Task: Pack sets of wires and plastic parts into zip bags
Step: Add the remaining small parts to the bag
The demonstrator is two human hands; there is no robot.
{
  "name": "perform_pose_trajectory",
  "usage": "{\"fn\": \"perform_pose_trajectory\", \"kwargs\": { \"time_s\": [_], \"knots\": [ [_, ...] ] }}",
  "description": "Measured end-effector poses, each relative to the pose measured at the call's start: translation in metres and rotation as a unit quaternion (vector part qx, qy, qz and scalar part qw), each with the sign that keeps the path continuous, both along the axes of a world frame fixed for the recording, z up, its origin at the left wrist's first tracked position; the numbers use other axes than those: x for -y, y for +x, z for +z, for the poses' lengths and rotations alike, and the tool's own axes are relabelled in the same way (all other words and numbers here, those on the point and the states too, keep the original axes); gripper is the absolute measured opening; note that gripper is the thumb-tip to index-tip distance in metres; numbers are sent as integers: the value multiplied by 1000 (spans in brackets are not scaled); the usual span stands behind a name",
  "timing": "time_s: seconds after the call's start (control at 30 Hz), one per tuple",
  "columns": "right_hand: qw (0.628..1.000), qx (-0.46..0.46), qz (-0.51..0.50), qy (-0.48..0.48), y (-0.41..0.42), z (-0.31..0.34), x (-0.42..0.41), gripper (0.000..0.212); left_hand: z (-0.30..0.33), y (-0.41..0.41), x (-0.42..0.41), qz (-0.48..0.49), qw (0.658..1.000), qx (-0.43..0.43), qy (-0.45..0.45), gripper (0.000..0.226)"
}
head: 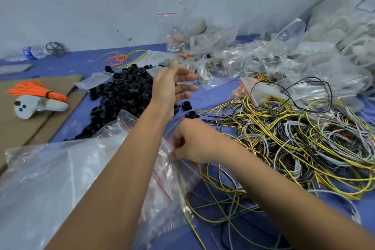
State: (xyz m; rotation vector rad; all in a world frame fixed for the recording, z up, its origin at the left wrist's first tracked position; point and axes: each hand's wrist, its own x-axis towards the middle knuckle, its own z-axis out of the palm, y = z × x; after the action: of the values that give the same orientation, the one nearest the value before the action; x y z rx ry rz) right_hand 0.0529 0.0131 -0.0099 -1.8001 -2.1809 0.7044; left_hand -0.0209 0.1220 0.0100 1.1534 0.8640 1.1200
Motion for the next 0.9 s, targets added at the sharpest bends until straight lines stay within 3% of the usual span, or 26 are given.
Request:
{"fn": "perform_pose_trajectory", "kwargs": {
  "time_s": [0.1,0.27,0.4,0.5,0.53,0.6,0.7,0.8,0.9],
  "knots": [
    [997,-21,-52,49,21,2,-2,44,3,-2,3,-3,1000,8,11,41],
    [976,-71,-151,137,68,12,4,27,12,10,11,28,997,22,71,35],
    [939,-154,-236,196,97,11,16,25,5,25,22,101,986,50,123,30],
    [911,-198,-278,231,108,5,21,29,-9,35,34,75,991,49,97,29],
    [905,-185,-289,253,111,4,24,27,-16,39,38,63,992,17,104,26],
    [891,-140,-304,308,118,6,29,24,-30,42,42,49,976,-128,170,19],
    [875,-138,-326,331,131,13,32,25,-45,41,42,-6,900,-362,245,25],
    [831,-341,-362,250,139,12,34,28,-46,35,43,53,866,-426,256,32],
    [803,-386,-379,250,149,8,39,29,-49,31,45,188,849,-447,210,42]
  ]
}}
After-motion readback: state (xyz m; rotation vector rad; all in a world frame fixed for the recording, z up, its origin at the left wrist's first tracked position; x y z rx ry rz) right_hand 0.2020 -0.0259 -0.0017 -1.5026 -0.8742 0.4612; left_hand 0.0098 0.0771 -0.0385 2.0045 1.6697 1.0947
